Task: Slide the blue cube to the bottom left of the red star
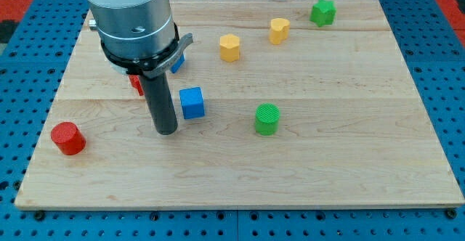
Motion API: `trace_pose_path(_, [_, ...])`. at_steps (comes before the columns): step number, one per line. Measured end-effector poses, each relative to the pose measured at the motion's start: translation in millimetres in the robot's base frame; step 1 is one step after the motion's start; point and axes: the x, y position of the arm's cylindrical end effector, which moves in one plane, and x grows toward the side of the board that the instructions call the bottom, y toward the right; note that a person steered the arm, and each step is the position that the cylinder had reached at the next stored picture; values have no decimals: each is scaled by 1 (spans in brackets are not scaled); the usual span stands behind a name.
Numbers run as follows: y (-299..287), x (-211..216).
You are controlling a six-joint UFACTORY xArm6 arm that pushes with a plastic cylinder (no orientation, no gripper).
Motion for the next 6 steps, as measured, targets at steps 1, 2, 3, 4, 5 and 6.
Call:
trace_pose_path(1, [88, -22])
trace_pose_path(2, [99, -45])
trace_pose_path(3, [-7, -45])
trace_pose_path(4, [-46, -44])
trace_pose_path(5, [22, -62])
trace_pose_path(6, [139, -77])
